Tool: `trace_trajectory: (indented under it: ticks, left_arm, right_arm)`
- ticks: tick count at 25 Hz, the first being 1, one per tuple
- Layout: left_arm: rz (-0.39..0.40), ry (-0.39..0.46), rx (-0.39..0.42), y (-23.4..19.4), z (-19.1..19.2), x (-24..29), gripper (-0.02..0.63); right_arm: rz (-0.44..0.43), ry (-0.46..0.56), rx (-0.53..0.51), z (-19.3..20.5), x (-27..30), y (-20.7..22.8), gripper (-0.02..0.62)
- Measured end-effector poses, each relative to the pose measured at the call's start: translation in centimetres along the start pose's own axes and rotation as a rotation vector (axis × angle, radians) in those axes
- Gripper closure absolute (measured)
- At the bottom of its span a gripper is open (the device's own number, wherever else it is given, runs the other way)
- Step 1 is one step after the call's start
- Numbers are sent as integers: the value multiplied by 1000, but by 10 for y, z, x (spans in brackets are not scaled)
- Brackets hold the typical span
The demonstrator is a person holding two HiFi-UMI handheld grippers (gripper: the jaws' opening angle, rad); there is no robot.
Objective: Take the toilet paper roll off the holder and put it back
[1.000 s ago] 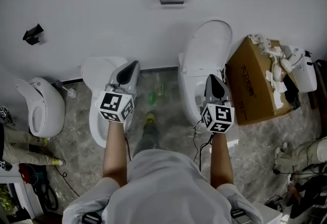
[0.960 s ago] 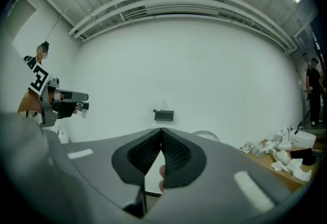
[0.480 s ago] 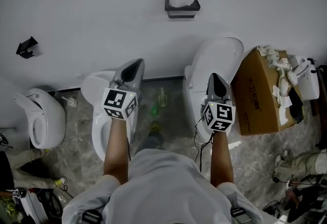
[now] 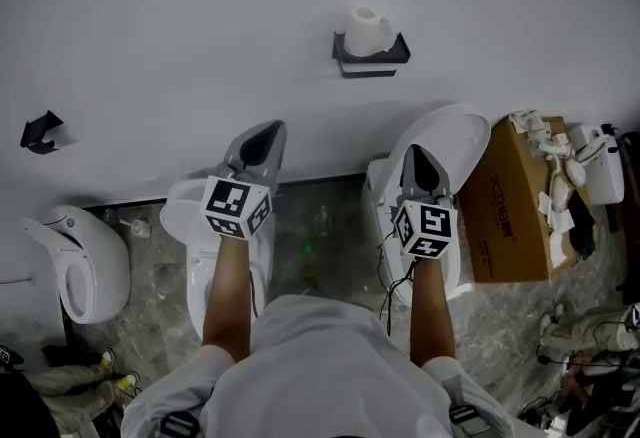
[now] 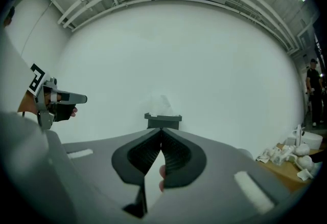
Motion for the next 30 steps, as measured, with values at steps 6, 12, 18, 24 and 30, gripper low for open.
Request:
trace_trajectory:
  ticks: [6, 12, 18, 24, 30]
  left_arm:
    - [28, -3, -2, -20, 6, 27, 604]
    - [48, 2, -4, -23, 2, 55, 604]
    - [35, 18, -5, -21, -6, 92, 604]
    - [5, 8, -14, -10, -6, 139, 604]
    - [-8, 0, -15, -10, -2, 185, 581]
  right_arm:
    - [22, -12, -3, 1, 27, 5, 592]
    - [23, -15, -12, -8, 45, 18, 592]
    - [5, -11, -15, -15, 70, 43, 592]
    - [-48, -13, -18, -20, 101, 79, 592]
    - [-78, -17, -17, -20, 134, 108, 592]
Point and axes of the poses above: the fingertips, and each gripper's own axes: x forward along the fingers, y to its right, z out of its underside, the point moved 3 cm from there along -x, backward along the fingers, and after that the axes turned 7 degrees about x, right-handed, at the moved point
